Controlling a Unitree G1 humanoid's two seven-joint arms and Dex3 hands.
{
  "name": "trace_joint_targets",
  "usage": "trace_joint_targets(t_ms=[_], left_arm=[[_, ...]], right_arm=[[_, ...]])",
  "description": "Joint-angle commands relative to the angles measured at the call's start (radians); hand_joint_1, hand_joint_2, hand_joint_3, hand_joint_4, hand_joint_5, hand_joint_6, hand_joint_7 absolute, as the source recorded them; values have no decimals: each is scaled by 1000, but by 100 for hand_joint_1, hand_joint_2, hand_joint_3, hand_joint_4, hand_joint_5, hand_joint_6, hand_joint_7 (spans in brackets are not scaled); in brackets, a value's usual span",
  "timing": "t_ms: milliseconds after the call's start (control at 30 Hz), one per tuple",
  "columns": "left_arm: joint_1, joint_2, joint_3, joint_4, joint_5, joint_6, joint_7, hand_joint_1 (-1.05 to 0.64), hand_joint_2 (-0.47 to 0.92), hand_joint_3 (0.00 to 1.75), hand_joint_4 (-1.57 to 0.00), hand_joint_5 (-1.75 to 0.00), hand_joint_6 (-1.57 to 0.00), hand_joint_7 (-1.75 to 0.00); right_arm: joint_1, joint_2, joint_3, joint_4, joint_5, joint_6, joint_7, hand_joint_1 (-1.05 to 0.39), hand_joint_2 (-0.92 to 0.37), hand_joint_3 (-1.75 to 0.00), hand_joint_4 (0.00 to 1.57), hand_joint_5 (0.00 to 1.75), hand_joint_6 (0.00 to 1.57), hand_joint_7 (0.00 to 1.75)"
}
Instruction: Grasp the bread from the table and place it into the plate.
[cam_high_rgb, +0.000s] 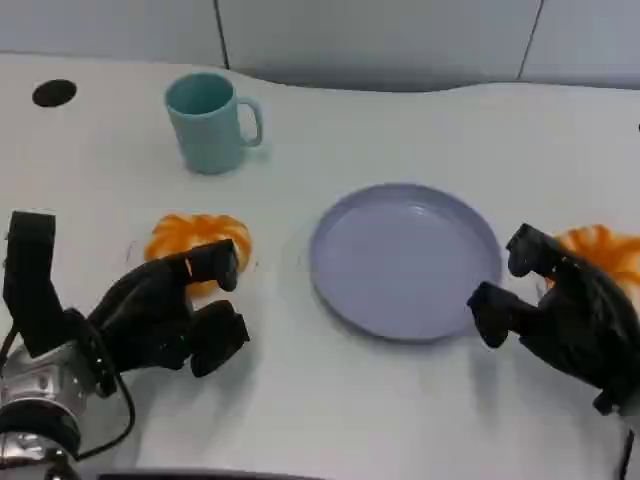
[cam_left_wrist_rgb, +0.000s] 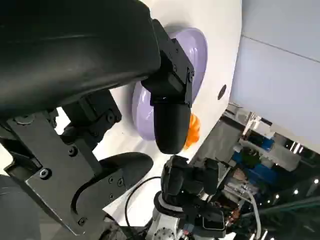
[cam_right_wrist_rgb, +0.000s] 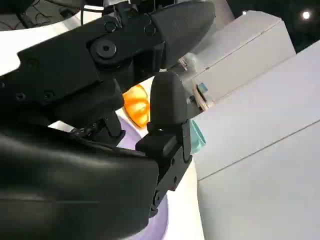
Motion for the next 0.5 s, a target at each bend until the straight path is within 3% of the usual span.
trace_joint_targets(t_ms=[33, 500], left_arm=[[-2, 16, -4, 3, 3, -4, -9, -19, 19, 132, -125, -175, -86, -175], [0, 18, -24, 0, 15, -42, -1, -22, 19, 131, -125, -175, -88, -175]], right_arm=[[-2, -11, -6, -5, 2, -2, 0, -37, -89, 0, 82, 175, 59, 175], [1, -10, -3, -12, -3, -8, -7, -37, -89, 0, 83, 175, 59, 175]])
